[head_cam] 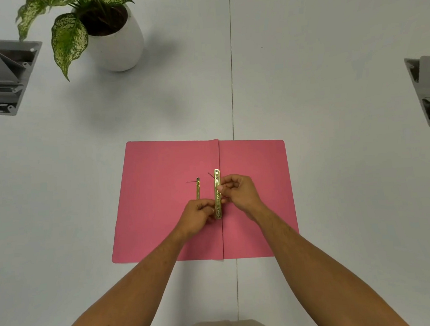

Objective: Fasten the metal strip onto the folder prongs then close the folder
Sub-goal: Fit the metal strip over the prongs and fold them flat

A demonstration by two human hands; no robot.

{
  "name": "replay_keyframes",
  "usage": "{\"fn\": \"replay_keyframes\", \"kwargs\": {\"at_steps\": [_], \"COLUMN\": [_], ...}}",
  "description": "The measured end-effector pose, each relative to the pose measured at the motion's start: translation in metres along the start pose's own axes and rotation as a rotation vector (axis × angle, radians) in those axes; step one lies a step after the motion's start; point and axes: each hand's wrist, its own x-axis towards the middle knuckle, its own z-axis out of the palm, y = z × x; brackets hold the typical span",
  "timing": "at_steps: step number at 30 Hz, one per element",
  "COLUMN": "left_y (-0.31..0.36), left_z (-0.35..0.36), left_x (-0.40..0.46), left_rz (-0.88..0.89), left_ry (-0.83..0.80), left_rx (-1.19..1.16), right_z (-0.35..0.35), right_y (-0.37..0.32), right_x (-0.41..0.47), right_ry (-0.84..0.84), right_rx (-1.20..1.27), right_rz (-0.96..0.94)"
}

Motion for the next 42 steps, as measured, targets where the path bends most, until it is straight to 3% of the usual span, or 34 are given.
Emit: {"fn": "replay_keyframes", "kwargs": {"at_steps": [12, 19, 42], "left_y": [-0.001, -0.004, -0.009], "left_z": [0.000, -0.004, 0.003], "left_x": [0.007, 0.008, 0.023], "left_rz": [0.045, 0.015, -0.034], "left_ry": [0.038, 0.011, 0.037], "left_rx": [-0.078, -0.091, 0.030], "right_z": [0.001, 0.004, 0.001], "right_y": [-0.007, -0.015, 0.000], "right_x": [0.023, 0.041, 0.029], "right_ry": [-0.021, -0.240, -0.060], "right_rx": [-0.207, -0.408, -0.132], "right_rz": [-0.057, -0.025, 0.082]}}
